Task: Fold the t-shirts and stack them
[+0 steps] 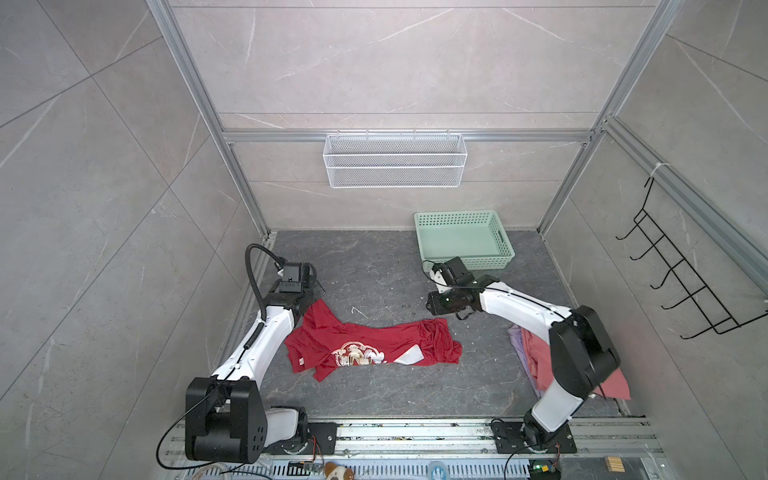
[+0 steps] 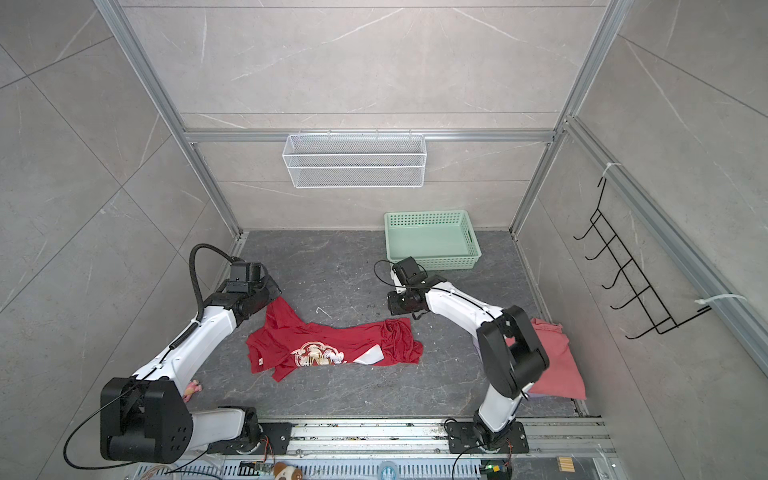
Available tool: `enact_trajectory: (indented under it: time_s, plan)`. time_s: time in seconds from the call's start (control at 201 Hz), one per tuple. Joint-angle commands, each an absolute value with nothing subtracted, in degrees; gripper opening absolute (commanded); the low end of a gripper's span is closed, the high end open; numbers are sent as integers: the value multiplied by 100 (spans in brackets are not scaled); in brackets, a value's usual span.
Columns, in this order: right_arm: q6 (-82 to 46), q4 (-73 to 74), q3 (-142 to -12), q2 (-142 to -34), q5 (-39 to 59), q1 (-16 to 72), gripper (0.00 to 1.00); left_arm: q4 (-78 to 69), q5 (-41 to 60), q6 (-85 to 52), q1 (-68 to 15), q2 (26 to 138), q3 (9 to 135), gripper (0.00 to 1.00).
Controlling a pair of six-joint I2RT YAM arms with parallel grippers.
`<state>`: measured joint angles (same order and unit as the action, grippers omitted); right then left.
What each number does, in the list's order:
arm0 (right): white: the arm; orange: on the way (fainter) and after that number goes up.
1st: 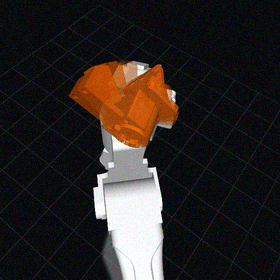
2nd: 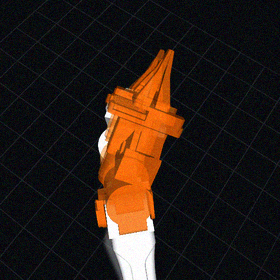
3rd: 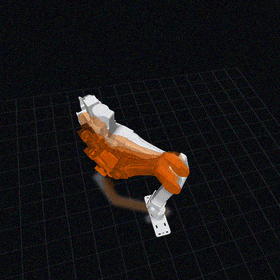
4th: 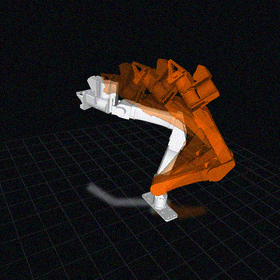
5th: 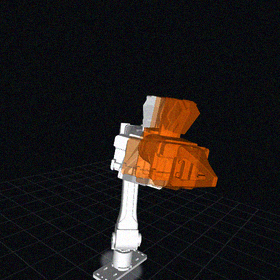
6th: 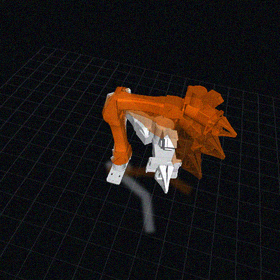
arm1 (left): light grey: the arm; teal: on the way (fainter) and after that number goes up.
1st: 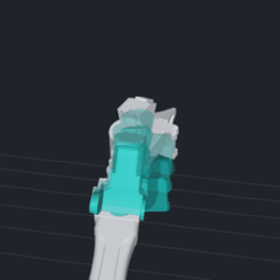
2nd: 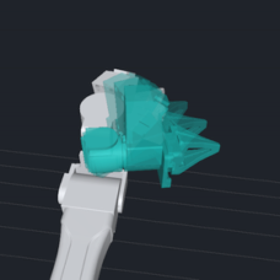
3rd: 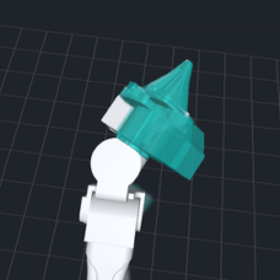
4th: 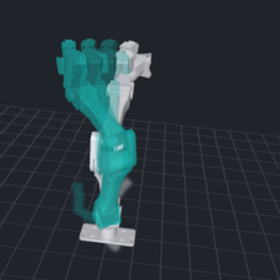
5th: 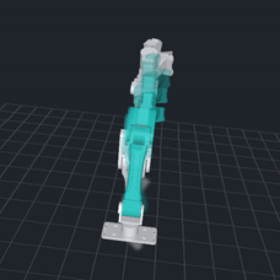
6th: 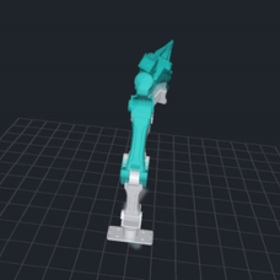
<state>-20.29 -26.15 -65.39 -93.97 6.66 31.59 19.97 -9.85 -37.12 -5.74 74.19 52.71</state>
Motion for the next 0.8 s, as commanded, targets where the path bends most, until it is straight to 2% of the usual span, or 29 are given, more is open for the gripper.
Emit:
enact_trajectory:
  time_s: [0.0,0.184,0.333,0.727,0.796]
  plan:
    - [-3082,-2444,-6132,-8862,728,3520,43,1820,-907,-3745,-541,7245,5453,0]
    - [-4032,-2385,-5863,-8886,422,4238,48,1799,-810,-3743,-539,7015,5381,0]
    - [-4492,-1838,-5391,-8995,266,4253,48,1754,-758,-3762,-543,6875,5288,0]
    - [-4723,-1654,-5287,-9526,107,4254,49,1804,-818,-3718,-543,6645,5197,0]
    - [-4702,-1617,-5359,-9640,-35,4263,45,1808,-815,-3718,-539,6645,5212,0]
